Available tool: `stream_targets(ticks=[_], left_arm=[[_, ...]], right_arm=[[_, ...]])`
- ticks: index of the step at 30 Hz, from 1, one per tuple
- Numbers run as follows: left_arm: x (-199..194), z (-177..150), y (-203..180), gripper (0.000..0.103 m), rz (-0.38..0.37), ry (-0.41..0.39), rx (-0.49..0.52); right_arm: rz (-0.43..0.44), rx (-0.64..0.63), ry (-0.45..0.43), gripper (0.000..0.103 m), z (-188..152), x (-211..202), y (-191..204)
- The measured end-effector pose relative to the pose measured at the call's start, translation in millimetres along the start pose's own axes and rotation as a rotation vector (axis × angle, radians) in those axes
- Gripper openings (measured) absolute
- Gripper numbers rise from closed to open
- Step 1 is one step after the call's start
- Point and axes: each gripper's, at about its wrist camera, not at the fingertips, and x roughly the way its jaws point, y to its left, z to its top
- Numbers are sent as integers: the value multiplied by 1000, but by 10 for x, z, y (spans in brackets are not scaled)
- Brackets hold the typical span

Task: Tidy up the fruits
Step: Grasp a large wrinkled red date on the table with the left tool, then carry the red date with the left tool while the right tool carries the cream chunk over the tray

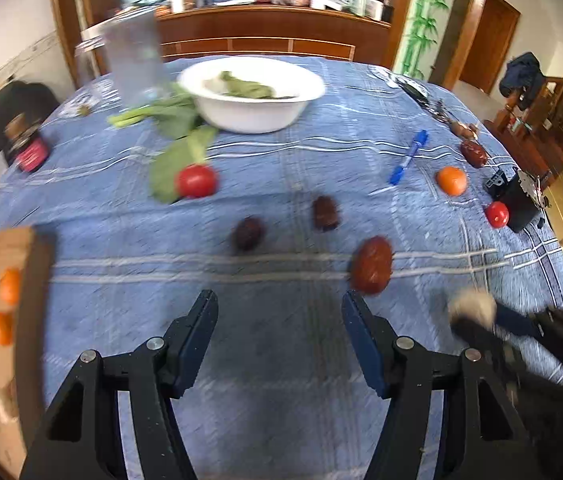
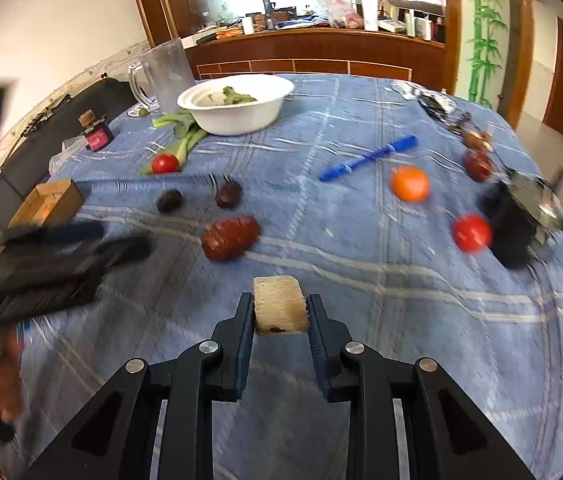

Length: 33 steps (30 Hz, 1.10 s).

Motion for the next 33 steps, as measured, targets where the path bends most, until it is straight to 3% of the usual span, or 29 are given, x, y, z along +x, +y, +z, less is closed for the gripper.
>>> stream_targets(ticks=[4,8,14,16,18,25,33], left_arm=[[196,37,-261,63,-17,21,56],[361,67,-440,63,21,21,107],[457,135,-425,62,18,0,80],[451,140,-441,49,9,-10,90],[433,126,-442,27,-4,-7,98],[207,-84,-354,26,-61,17,91],[-364,-660,-205,26,-85,12,121]], right_arm=[[-17,24,11,27,-155,-82,-136],[3,74,21,27,-258,-83,-291],[22,107,5,27,-320,-107,-351],[24,115,2,27,-325,-105,-360],[27,124,0,27,-328,-105,-360],[32,145,-16,27,-364,-210,-309],[29,126,-44,28,-473,-469,-78]])
